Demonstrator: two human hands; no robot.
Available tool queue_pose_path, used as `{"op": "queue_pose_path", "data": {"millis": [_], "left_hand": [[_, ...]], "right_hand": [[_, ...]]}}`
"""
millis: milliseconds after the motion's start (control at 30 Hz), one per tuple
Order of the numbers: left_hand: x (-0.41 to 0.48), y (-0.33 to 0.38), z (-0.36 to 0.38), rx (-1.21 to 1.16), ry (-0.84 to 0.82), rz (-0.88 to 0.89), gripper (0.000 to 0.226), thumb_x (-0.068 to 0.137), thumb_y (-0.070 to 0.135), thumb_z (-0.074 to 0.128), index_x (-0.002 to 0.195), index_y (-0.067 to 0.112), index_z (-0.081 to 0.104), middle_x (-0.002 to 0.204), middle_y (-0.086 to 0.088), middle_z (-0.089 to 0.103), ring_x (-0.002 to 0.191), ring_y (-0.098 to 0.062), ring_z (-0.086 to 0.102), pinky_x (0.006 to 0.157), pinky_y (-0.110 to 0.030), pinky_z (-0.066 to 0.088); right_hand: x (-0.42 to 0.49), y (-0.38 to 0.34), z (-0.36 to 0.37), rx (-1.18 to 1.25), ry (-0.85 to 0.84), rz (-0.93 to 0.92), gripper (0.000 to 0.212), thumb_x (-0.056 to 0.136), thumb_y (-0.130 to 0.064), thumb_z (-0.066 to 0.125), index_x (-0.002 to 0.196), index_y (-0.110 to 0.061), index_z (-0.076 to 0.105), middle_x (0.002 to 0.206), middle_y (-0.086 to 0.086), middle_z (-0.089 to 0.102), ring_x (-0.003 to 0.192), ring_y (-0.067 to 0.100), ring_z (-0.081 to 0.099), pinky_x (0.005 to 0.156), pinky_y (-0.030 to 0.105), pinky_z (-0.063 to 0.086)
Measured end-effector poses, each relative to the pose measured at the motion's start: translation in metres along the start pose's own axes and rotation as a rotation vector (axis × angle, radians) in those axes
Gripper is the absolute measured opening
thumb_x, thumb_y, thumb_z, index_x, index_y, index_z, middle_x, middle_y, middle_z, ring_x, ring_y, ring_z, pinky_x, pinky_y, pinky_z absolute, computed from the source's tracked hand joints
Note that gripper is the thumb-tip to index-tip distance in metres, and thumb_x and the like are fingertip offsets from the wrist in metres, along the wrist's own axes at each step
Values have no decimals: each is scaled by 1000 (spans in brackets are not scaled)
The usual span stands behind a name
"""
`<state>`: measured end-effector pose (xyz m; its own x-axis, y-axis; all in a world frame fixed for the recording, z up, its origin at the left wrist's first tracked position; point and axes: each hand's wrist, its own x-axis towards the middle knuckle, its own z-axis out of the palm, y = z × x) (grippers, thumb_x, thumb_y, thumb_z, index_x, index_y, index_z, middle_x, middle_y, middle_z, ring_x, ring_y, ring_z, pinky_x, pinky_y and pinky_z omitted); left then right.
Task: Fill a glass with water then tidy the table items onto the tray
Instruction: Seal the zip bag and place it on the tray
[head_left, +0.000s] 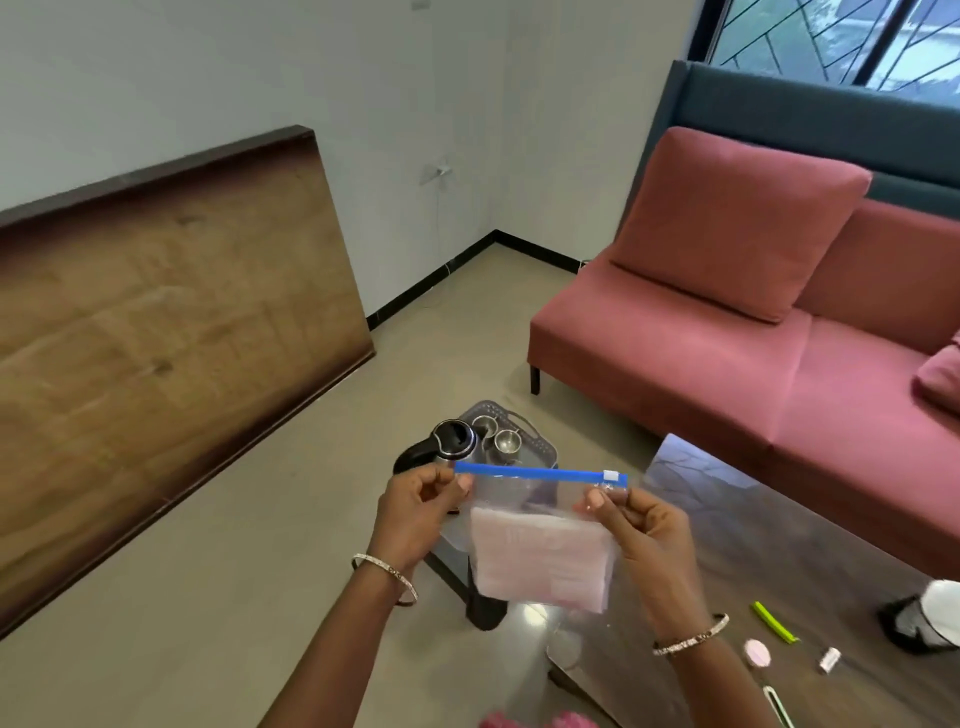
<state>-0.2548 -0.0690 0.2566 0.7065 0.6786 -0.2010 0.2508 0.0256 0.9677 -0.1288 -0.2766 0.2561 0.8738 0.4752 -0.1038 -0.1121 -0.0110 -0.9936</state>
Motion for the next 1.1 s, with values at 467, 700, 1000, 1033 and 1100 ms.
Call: {"op": "queue_pose_path", "data": {"millis": [467, 700, 1000, 1033, 1100], "left_hand": [[176, -10, 7, -109, -172, -148, 11, 95, 10, 57, 86, 6, 62, 88, -11, 70, 76, -20, 67, 61, -28, 57], [300, -16, 17, -50, -259, -153, 10, 93, 12, 61, 93, 2, 64, 92, -17, 70, 83, -24, 69, 79, -44, 59], [402, -76, 20, 78, -202, -236, 12, 92, 16, 63, 95, 5, 65, 93, -19, 72, 82, -20, 71, 72, -37, 60], [408, -84, 19, 112, -201, -237, 11, 91, 18, 63, 94, 8, 66, 93, -18, 72, 82, -20, 71, 67, -32, 61], [421, -101, 18, 157, -206, -255, 9, 91, 21, 65, 92, 12, 66, 93, -16, 73, 81, -19, 71, 62, -28, 59]], "right_hand": [[125, 51, 43, -159, 163, 52, 20, 94, -27, 63, 102, -12, 75, 93, 2, 78, 86, 18, 76, 76, 28, 61], [224, 80, 69, -168, 271, 53, 17, 98, -21, 58, 97, -15, 75, 93, 2, 77, 89, 17, 74, 80, 29, 61], [316, 155, 110, -74, 357, 241, 21, 98, -16, 58, 102, 0, 71, 93, 12, 75, 84, 17, 73, 73, 25, 60], [319, 164, 114, -54, 366, 266, 20, 98, -15, 59, 102, 1, 70, 91, 11, 75, 83, 15, 73, 71, 23, 60], [324, 183, 121, -25, 381, 318, 20, 98, -15, 59, 102, 1, 70, 87, 8, 75, 82, 13, 73, 69, 22, 60]]}}
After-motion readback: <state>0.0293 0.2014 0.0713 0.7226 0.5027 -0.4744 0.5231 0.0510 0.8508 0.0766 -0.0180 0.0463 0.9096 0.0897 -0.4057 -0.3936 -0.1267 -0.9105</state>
